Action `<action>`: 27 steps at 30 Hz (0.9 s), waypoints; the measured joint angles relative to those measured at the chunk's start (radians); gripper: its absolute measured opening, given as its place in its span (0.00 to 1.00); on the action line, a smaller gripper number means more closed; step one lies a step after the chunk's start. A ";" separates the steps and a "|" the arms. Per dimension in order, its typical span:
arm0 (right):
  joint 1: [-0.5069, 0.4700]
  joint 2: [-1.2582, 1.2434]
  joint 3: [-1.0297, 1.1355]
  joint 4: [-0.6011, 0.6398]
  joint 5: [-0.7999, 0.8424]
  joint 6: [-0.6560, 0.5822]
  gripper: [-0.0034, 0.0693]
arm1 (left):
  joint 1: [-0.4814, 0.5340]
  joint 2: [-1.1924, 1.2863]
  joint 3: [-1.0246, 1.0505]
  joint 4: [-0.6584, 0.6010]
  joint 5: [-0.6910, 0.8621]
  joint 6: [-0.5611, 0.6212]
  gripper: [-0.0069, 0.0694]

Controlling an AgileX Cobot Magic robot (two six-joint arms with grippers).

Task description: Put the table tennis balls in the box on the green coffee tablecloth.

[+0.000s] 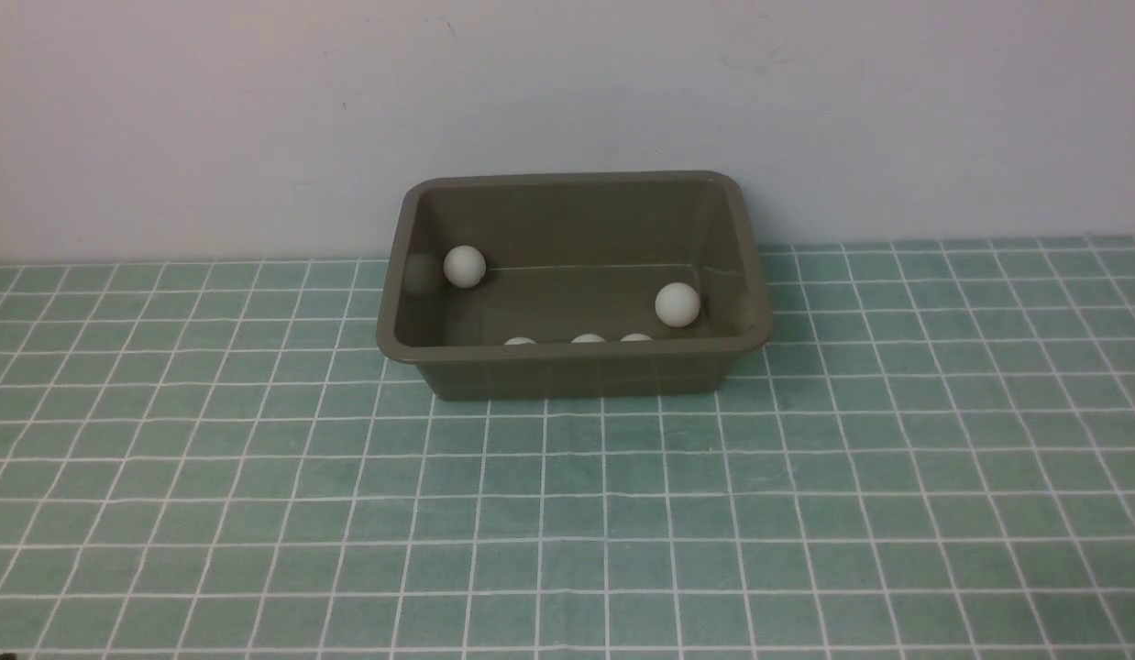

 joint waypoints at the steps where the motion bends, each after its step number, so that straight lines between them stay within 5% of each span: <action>1: 0.000 0.000 0.000 0.000 0.000 0.000 0.58 | -0.001 0.000 0.000 0.000 0.000 -0.001 0.74; 27: 0.000 0.000 0.000 0.000 0.000 0.000 0.58 | -0.002 0.000 0.000 0.000 0.000 -0.021 0.74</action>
